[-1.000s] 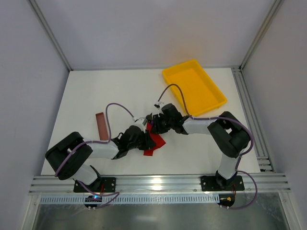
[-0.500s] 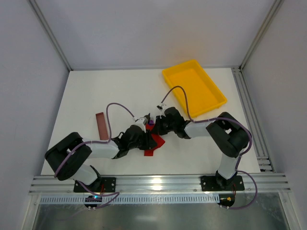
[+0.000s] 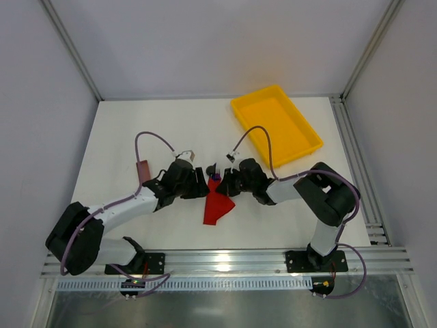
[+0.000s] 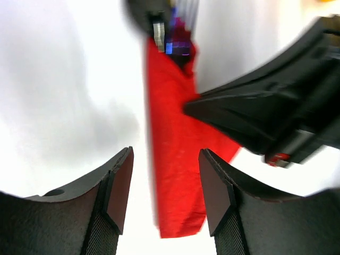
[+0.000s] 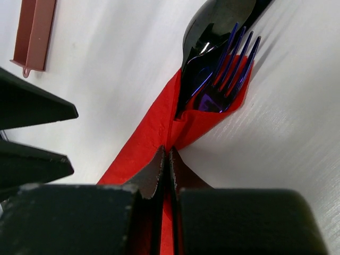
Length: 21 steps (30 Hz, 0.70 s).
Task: Place the utensils on the paper napkin and roll it up
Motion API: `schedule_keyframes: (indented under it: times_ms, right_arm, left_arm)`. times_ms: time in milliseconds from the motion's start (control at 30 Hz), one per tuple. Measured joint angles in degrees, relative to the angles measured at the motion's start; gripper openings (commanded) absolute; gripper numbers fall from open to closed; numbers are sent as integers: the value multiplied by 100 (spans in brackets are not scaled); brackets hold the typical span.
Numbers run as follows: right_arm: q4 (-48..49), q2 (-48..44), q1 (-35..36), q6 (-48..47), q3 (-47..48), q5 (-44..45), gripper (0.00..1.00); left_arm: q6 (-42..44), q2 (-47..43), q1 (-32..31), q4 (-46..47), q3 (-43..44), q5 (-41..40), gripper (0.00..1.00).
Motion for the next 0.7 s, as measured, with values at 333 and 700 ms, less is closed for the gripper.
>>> schedule_keyframes:
  times_ms: [333,700]
  right_arm:
    - [396,-44,7,-232,-136,-44,4]
    - [1091,-109,-9,-387,-527,-170,4]
  left_arm:
    - [400,354,439,-70,-127,994,62]
    - [472,603,754,651,-472,1777,66]
